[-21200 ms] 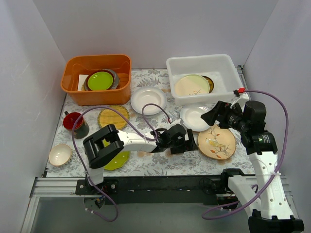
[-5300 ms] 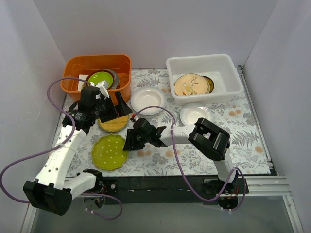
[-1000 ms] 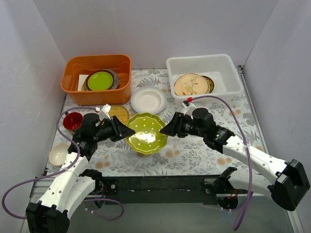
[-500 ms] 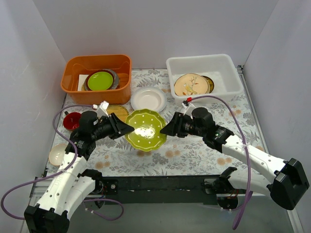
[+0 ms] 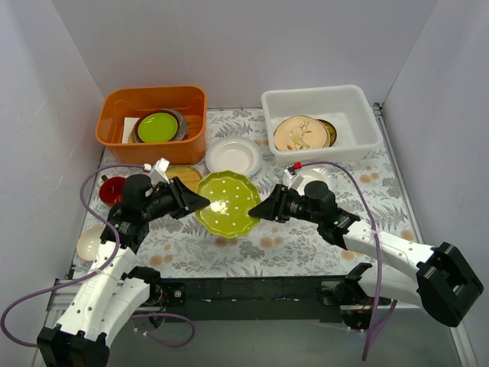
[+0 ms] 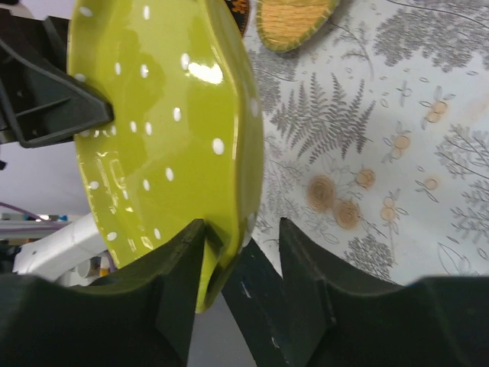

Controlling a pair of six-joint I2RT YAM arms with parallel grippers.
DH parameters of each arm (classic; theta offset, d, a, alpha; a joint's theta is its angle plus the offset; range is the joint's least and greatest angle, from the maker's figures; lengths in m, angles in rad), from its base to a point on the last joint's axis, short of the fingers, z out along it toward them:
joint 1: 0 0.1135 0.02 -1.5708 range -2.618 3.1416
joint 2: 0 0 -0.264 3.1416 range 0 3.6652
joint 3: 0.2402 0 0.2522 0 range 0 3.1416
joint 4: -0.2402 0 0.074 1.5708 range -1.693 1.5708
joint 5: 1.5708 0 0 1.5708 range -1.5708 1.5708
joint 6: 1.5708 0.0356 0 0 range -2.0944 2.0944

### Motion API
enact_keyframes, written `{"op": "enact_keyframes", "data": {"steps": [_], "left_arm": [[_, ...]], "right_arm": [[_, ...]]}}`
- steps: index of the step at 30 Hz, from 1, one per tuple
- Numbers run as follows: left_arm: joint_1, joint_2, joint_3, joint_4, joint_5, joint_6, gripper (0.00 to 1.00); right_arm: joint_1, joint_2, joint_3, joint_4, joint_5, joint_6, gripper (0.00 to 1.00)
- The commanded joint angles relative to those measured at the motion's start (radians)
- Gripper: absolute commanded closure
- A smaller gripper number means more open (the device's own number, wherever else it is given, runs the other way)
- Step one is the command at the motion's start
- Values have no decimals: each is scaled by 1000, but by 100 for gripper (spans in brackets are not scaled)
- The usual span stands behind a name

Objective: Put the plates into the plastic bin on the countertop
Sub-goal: Place the plate in the plastic bin.

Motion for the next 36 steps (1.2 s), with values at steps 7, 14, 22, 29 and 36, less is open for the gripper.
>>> {"op": "enact_keyframes", "data": {"steps": [7,14,22,29,36], "left_arm": [[-1,-47,19,121,79,-56,100],[-1,-41,0,127,81,-61,100],[-2,-33,37,69,38,-19,93],[-1,-18,86,-4,-2,33,63],[-1,-7,100,-50,-22,67,7]], "right_arm": [[0,37,-57,297,-88,63,80],[0,-2,-32,210,-71,23,99],[-3,-81,63,-52,62,-58,99],[-13,-111,100,-141,90,-69,99],[-16,-127,121,-160,89,-63,99]]}}
